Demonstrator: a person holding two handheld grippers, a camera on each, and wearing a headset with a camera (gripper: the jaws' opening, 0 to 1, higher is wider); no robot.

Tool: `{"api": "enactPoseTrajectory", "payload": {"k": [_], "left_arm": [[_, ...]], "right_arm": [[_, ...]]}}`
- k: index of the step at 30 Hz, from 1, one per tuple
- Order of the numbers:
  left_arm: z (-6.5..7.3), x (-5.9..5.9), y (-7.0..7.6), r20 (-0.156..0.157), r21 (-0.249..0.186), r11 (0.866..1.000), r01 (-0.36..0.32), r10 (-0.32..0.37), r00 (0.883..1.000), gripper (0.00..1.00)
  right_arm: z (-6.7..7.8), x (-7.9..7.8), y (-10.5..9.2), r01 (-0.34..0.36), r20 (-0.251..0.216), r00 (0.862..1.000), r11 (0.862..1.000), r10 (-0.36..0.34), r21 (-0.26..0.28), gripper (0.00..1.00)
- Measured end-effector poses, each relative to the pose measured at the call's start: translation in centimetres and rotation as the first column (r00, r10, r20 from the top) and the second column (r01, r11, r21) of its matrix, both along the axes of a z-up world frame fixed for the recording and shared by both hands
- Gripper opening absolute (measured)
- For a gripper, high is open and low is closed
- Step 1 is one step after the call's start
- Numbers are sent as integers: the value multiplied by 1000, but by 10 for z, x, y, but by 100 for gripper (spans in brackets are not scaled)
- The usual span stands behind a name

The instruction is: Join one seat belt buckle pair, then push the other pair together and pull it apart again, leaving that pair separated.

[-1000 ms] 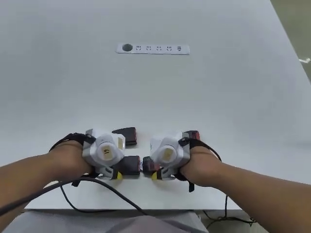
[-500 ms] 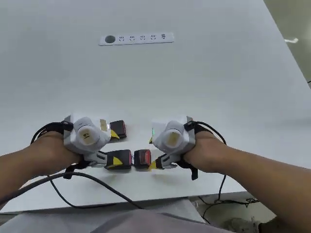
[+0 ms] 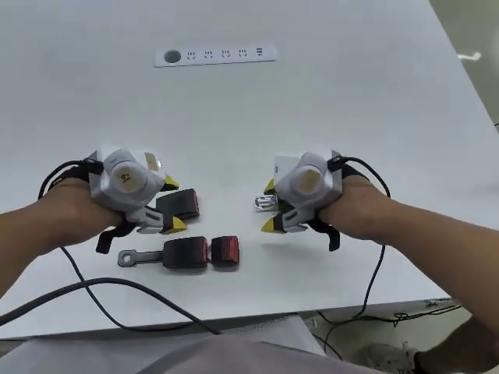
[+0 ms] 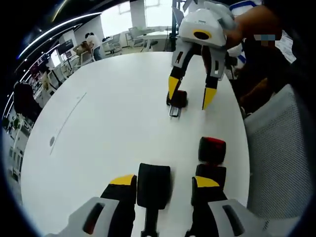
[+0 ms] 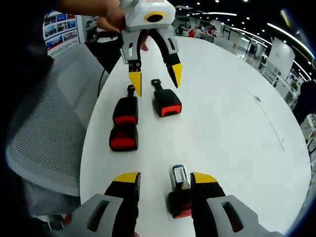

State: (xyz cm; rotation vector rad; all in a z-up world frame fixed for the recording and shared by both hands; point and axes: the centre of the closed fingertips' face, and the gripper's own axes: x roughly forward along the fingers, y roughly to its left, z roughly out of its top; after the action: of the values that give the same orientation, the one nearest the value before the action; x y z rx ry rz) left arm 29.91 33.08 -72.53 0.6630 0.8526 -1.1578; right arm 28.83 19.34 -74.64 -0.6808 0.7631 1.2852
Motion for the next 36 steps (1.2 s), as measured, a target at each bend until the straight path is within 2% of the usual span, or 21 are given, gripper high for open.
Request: {"api": "enactPoseTrajectory", "payload": {"k": [2,5,9,10,11,12,16,17,22,25,27,29,31,36], "left_arm": [[-3,2,1,-6,10,1000,0,0,1000,46],[-13,12,11,-19,25,1000,-2,2,1000,46],[-24,14,16,-36,44,999,2,-1,999,47],[-24,11,14,-43,50,999,5,-2,999,47],[-29,10,16,-52,56,998,8,-6,999,47],[-36,10,18,-56,59,998,13,-10,998,47],[-38,9,18,-77,79,996,38,-32,997,46],[-42,9,18,-79,84,995,46,-39,996,46],[-59,14,19,-98,89,994,56,-48,994,44],[-60,13,16,-106,92,994,63,-53,993,43],[-60,13,15,-101,99,993,69,-59,993,41],[-60,17,13,-105,88,994,62,-53,993,39],[-58,14,11,-100,93,993,76,-67,993,37],[-56,12,9,-72,115,988,99,-91,993,36]], "right_arm": [[-3,6,-9,9,3,1000,1000,-9,-9,38],[-7,14,-20,17,11,1000,1000,-17,-25,38],[-11,26,-35,28,16,999,999,-27,-34,39],[-13,28,-38,29,15,999,999,-28,-37,39],[-17,29,-41,25,12,1000,999,-25,-44,39],[-19,29,-42,23,11,1000,999,-22,-48,39],[-26,29,-43,-5,1,1000,998,5,-62,38],[-25,27,-42,-12,-7,1000,998,12,-62,38],[-35,23,-42,-48,-31,998,996,46,-81,34],[-36,22,-45,-48,-40,998,995,45,-83,33],[-36,22,-45,-48,-42,998,996,45,-75,33],[-35,22,-45,-55,-42,998,996,52,-72,33],[-34,21,-44,-62,-42,997,996,59,-69,33],[-34,22,-44,-69,-35,997,995,67,-67,33]]}}
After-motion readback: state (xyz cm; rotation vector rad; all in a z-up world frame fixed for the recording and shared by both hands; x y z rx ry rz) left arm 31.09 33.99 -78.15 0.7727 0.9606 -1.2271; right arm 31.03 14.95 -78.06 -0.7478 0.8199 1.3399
